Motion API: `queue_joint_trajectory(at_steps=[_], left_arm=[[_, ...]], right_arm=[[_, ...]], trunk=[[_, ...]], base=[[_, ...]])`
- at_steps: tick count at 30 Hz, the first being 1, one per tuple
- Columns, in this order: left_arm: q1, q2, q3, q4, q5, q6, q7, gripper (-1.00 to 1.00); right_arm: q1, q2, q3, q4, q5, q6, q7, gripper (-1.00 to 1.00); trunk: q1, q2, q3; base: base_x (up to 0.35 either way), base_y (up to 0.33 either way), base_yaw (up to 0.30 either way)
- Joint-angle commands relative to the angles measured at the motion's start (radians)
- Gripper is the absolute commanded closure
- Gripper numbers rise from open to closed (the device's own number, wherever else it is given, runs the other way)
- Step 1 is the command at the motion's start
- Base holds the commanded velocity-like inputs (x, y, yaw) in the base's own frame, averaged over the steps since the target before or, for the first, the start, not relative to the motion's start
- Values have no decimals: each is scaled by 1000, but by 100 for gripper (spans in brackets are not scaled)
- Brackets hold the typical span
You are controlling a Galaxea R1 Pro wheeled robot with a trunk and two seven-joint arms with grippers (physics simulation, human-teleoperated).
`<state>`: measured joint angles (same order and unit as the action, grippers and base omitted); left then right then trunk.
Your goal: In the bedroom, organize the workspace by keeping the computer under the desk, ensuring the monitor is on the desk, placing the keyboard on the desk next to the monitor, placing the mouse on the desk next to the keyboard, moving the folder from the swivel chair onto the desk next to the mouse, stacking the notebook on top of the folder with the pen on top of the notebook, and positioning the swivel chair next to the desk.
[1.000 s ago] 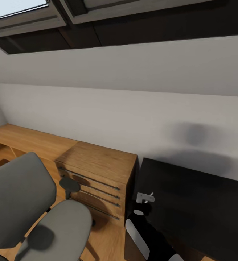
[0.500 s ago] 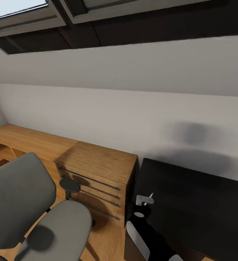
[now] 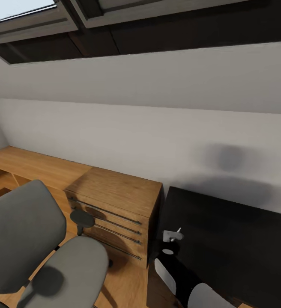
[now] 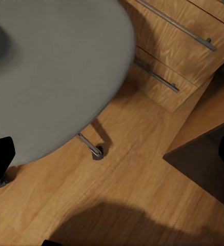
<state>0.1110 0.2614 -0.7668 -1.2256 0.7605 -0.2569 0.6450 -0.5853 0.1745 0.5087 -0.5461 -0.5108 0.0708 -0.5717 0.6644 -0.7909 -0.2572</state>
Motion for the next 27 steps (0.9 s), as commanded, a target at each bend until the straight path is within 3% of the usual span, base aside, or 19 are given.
queue_joint_trajectory(at_steps=[1, 8, 19, 27], left_arm=[[-1, 1, -3, -2, 10, -7, 2, -100], [-1, -4, -3, -2, 10, -7, 4, -100], [-1, -5, -3, -2, 8, -7, 6, -100], [-1, -9, 10, -1, 18, -4, 7, -100]], right_arm=[[-14, 0, 4, 29, 0, -10, 2, -100], [-98, 0, 4, 240, -1, -115, 110, -100], [-118, 0, 4, 281, -3, -130, 133, -100], [-120, 0, 2, 283, -11, -124, 132, -100]], trunk=[[0, -1, -1], [0, -1, -1], [0, -1, -1], [31, -57, -26]], base=[[0, 0, 0], [0, 0, 0], [0, 0, 0], [0, 0, 0]])
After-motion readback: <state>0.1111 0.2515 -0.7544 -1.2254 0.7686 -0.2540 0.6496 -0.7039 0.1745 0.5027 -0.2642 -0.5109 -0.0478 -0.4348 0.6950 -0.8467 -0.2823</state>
